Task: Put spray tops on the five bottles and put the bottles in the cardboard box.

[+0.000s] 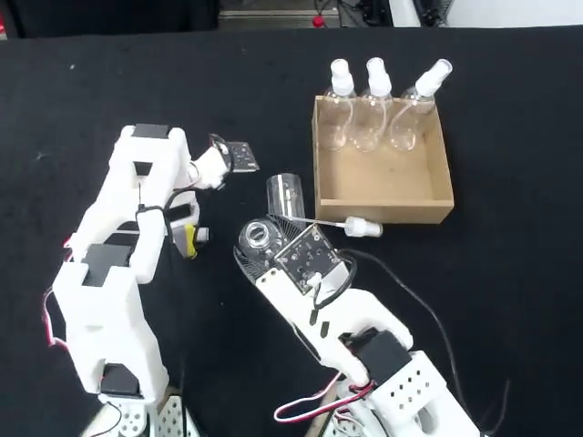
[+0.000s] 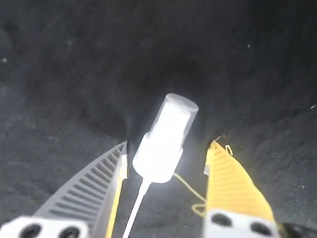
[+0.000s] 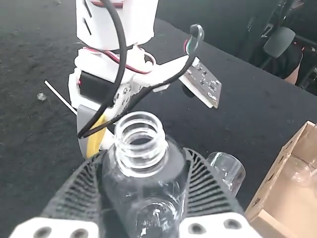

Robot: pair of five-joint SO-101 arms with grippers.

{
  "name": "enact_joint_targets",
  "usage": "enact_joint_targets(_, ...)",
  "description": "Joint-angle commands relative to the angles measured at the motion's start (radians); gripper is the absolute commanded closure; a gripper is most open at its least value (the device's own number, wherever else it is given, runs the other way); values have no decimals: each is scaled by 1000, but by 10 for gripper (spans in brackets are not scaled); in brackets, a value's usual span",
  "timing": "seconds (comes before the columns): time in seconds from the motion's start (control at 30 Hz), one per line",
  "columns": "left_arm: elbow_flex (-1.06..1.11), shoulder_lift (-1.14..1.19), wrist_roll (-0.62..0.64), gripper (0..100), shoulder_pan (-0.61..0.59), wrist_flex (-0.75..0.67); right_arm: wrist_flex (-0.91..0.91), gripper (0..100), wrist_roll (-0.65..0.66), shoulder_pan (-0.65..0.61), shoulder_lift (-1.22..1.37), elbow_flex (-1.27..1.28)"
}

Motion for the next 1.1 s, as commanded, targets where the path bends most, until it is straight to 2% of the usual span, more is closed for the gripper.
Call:
enact_joint_targets(0.0,-44,-8,38,752,30,-12,-6,988,-6,-2,-36,-10)
enact_joint_targets(0.13,-42,-8,40,770,31,-8,-6,988,-6,-2,-36,-10)
enact_joint_targets(0.37,18,-8,37,922,24,-5,-6,988,-6,-2,-36,-10)
enact_joint_targets(0.53,56,-20,35,942,-5,-3,-6,988,-6,-2,-36,-10)
enact_joint_targets(0.77,-27,-20,44,938,-199,-2,-6,988,-6,-2,-36,-10)
enact_joint_targets(0.87,-36,-12,121,934,-260,-2,-6,988,-6,-2,-36,-10)
enact_joint_targets(0.97,-38,-12,180,855,-286,-3,-6,988,-6,-2,-36,-10)
enact_joint_targets(1.07,-31,-11,184,752,-292,-3,-6,988,-6,-2,-36,-10)
